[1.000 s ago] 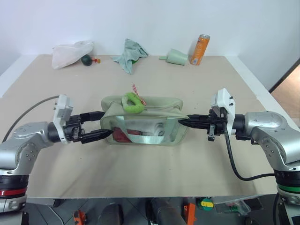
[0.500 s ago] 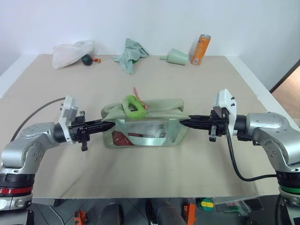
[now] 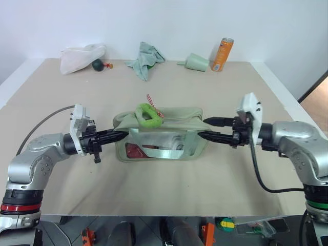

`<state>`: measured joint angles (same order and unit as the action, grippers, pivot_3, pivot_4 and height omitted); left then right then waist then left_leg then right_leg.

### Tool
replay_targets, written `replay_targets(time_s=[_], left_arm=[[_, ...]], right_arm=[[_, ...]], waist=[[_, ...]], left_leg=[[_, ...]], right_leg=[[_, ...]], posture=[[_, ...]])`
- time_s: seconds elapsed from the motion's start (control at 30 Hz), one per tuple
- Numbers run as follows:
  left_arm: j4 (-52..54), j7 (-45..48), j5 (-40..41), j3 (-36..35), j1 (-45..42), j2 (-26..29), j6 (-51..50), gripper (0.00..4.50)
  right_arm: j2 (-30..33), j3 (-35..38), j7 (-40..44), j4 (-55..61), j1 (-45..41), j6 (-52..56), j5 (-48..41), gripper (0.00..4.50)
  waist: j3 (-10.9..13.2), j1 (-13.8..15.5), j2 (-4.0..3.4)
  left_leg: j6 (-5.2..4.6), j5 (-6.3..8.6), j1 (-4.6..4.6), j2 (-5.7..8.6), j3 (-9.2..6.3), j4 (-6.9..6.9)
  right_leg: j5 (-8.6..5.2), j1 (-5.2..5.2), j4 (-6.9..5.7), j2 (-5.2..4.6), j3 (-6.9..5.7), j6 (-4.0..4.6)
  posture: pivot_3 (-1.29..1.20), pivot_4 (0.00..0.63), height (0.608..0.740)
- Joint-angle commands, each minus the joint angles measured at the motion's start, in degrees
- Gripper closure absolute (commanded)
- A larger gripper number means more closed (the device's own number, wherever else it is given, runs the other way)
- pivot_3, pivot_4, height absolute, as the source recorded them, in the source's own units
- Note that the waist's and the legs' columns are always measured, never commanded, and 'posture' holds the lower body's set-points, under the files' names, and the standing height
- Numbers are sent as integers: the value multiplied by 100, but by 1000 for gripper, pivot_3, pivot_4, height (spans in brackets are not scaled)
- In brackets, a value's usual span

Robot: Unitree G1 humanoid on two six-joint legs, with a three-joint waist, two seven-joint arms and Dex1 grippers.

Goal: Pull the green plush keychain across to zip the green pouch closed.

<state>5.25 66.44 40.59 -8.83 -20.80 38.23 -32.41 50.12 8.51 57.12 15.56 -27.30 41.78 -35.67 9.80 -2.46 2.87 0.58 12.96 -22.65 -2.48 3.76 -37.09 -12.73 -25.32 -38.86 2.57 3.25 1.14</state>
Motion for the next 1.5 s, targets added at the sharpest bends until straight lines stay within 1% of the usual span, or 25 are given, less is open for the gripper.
replay_targets(time_s=[0.03,0.13,0.2,0.3,0.43,0.5,0.57,0.9,1.33,1.37,1.5], left_arm=[[192,-13,12,57,-83,-44,79,4500],[172,-4,-9,85,-104,-80,91,4500],[134,6,-30,116,-132,-113,108,4500],[62,25,-89,191,-194,-167,155,4500],[13,29,-105,249,-255,-210,209,4500],[5,30,-104,263,-272,-227,224,4500],[16,30,-102,269,-276,-241,231,4500],[36,69,-116,254,-251,-278,231,4500],[41,68,-142,280,-234,-326,232,4500],[41,68,-141,282,-234,-331,230,4500],[35,58,-147,293,-241,-353,226,4500]], right_arm=[[204,710,67,216,-343,165,-588,722],[130,786,40,429,-752,363,-1094,722],[-141,485,-88,627,-1192,388,-1283,722],[-365,-432,-107,857,-1583,169,-720,722],[-244,-1656,78,783,-1814,-528,565,722],[-247,-2056,195,622,-1932,-872,1080,722],[-302,-2273,292,479,-2029,-1134,1407,722],[-920,-2355,529,115,-2502,-1380,1658,722],[-1391,-2409,568,-30,-2589,-1425,1896,722],[-1436,-2371,563,-48,-2601,-1415,1870,1253],[-1525,-2280,596,-73,-2630,-1363,1791,2618]], waist=[[0,-2,0],[0,-6,0],[2,-22,-3],[1,-23,-2],[0,0,-1],[0,-3,-1],[1,-1,-2],[1,1,-2],[1,2,-2],[1,2,-2],[1,3,-2]], left_leg=[[0,0,-1,0,1,0],[-1,1,2,-2,0,2],[-1,1,3,-4,1,2],[-2,0,11,-13,-3,2],[-1,0,2,-13,-7,2],[0,1,-6,-11,2,2],[0,1,-20,-6,1,0],[0,9,-37,-9,-10,-27],[-1,9,-39,-8,-13,-33],[-1,9,-39,-8,-12,-34],[0,9,-39,-8,-13,-34]], right_leg=[[1,0,4,0,2,-1],[2,2,7,3,1,-3],[3,1,6,5,2,-4],[5,4,3,15,0,-7],[1,0,5,11,-9,-1],[1,-6,8,7,-3,-1],[1,-15,12,1,-3,-1],[3,-19,10,2,-14,-4],[4,-17,6,1,-16,-4],[4,-17,6,1,-16,-4],[4,-17,4,1,-16,-5]], posture=[[0,150,740],[0,150,740],[0,150,740],[0,150,740],[0,150,740],[0,150,740],[0,150,740],[0,150,740],[0,150,740],[0,150,740],[0,150,740]])
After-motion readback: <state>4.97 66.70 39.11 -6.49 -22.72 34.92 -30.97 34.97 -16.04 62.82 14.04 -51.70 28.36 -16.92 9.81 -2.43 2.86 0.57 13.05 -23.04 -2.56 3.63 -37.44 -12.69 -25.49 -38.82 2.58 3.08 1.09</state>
